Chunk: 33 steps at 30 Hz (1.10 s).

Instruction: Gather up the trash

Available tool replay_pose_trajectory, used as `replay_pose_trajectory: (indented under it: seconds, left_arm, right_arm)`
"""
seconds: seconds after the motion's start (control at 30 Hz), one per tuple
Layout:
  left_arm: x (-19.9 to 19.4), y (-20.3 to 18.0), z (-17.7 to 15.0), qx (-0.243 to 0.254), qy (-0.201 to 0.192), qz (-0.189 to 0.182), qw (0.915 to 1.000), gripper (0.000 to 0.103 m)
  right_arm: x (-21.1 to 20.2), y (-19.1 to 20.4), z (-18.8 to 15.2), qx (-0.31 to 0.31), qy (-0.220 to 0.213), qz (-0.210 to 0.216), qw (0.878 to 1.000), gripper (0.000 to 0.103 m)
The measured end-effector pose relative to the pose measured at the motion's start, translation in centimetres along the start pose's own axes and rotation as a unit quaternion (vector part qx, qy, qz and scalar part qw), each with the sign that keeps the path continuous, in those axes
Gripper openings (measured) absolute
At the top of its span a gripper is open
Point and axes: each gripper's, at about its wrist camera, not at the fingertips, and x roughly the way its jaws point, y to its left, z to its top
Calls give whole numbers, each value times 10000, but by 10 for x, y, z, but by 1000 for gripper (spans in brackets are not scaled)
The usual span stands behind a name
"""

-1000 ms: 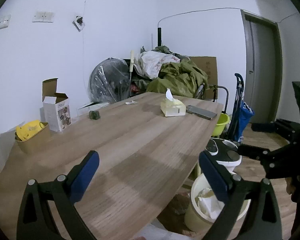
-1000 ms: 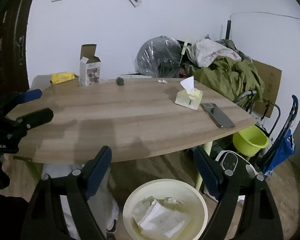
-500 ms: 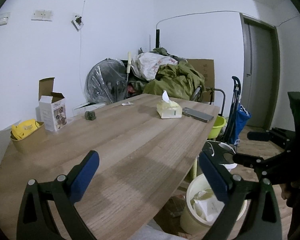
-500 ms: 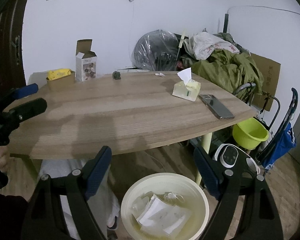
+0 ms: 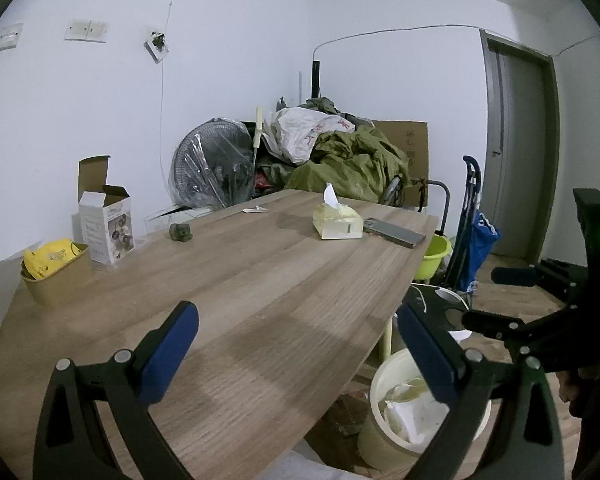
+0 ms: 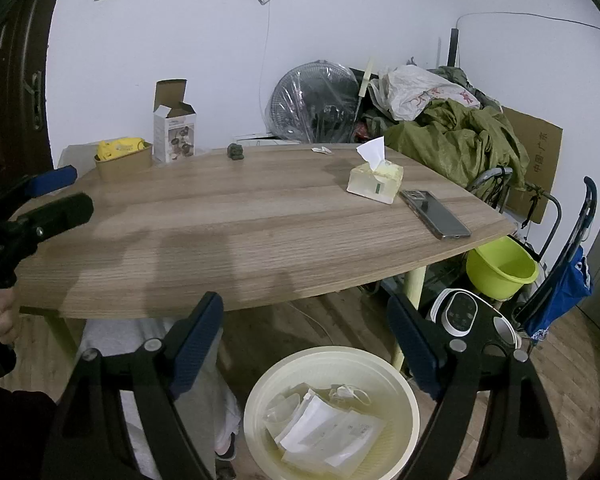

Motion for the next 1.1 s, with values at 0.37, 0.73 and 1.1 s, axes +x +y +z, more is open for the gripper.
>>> replay_pose_trajectory:
  seconds: [0.37, 0.73, 1.1]
  left_arm:
    - [-1, -3, 1, -2, 0, -9, 10000, 100]
    - [-3, -8, 0, 1, -11, -14, 10000, 100]
    - [-4, -10, 0, 7, -16, -23, 10000, 100]
  right_arm:
    - [0, 0, -2, -4, 37, -1, 10000, 83]
    - [0, 0, -1, 9, 36, 2, 10000, 83]
    - [-1, -1, -1, 65, 21, -25, 10000, 83]
